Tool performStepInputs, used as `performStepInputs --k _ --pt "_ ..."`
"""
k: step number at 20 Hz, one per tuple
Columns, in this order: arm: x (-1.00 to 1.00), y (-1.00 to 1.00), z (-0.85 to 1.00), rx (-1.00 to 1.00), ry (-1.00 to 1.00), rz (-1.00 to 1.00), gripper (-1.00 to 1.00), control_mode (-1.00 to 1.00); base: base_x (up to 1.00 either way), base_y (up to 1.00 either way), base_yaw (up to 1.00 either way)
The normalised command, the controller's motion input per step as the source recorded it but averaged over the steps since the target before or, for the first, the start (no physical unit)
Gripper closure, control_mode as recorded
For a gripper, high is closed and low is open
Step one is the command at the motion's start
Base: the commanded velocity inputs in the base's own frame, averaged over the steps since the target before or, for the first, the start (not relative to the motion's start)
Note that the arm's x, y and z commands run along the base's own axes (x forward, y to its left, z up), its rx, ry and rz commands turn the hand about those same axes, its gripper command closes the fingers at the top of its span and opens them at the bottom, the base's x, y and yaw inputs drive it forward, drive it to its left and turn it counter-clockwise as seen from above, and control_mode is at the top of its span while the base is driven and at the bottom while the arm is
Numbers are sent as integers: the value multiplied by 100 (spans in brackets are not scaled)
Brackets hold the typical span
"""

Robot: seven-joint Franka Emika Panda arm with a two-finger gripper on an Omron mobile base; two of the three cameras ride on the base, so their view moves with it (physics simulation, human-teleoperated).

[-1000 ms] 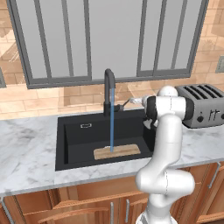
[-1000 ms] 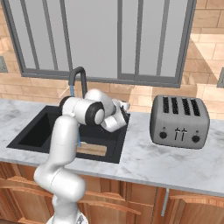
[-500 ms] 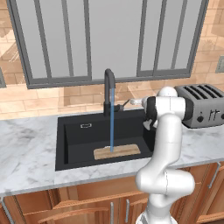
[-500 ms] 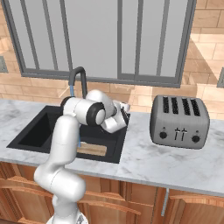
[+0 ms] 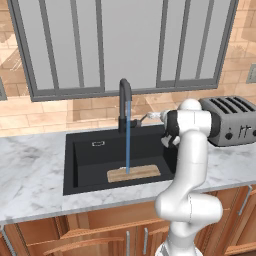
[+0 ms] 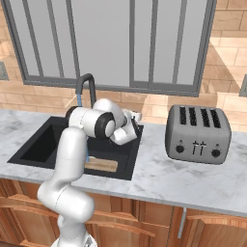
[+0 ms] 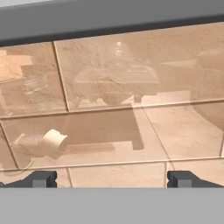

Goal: Turn on the sink faucet with hot water and rinse the cutting board for ten seconds, then turn off the faucet. Push the cutting board to reach the water if necessary.

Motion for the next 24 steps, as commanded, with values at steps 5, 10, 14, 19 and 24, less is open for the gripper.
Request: performStepInputs --k 5,10,14,19,24 --pt "0 0 -14 0 -1 6 -100 -100 0 0 0" --pt "0 0 -7 0 -1 5 -100 -100 0 0 0" --pt "1 0 0 0 -4 5 -100 -100 0 0 0" --pt "5 0 0 0 -3 4 -100 -100 0 0 0" --pt "0 0 -1 0 -2 3 -100 -100 0 0 0"
